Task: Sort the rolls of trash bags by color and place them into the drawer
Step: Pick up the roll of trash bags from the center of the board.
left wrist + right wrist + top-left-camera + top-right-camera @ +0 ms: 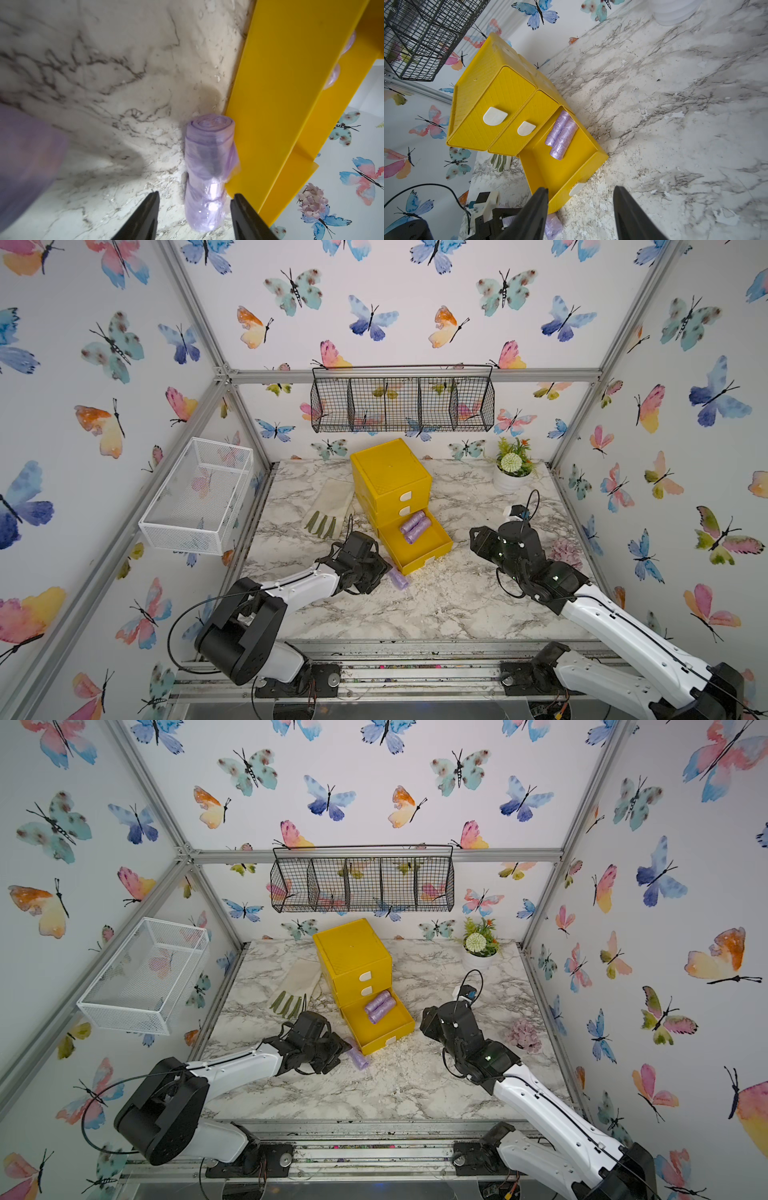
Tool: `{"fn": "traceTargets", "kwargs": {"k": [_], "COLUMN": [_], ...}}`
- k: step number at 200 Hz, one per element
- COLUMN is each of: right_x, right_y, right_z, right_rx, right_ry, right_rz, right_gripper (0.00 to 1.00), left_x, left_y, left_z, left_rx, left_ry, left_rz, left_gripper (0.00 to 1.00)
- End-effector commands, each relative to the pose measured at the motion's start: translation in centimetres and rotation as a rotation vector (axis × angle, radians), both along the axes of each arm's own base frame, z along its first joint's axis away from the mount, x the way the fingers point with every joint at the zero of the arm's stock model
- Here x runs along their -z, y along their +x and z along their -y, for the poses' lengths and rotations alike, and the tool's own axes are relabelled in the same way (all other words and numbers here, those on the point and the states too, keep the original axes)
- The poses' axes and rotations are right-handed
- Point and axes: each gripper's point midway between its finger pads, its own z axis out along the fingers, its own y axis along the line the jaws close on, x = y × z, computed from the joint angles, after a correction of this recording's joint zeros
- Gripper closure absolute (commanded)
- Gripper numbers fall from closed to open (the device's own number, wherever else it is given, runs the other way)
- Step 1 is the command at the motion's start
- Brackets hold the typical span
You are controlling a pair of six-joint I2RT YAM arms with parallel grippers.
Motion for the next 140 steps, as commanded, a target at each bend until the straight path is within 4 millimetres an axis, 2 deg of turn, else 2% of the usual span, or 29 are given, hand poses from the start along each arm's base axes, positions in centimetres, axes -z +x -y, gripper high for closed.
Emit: {"fn": "traceTargets", "kwargs": {"k": [1, 107, 140], "right_x": [0.0, -0.1, 0.0], "right_y": [-0.3, -0.8, -0.8], "right_z": [1.3, 2.2, 2.3], "right_rx": [0.034, 0.060, 0.063], "right_ry": [-0.035, -0.045, -0.049], "right_rz": [0.006, 0.012, 0.010], "right_gripper": [0.44, 0.43, 0.42], "left_x": [0.1, 1.3, 1.8], "left_y": [0.7, 1.5, 1.3], "left_z": [0.4, 2.0, 2.2], "left_rx": [-0.012, 0.009, 0.017], "left_ry": [0.002, -0.003, -0.009], "left_rz": [0.015, -0.003, -0.012], "left_gripper": [0.41, 0.48, 0.57]}}
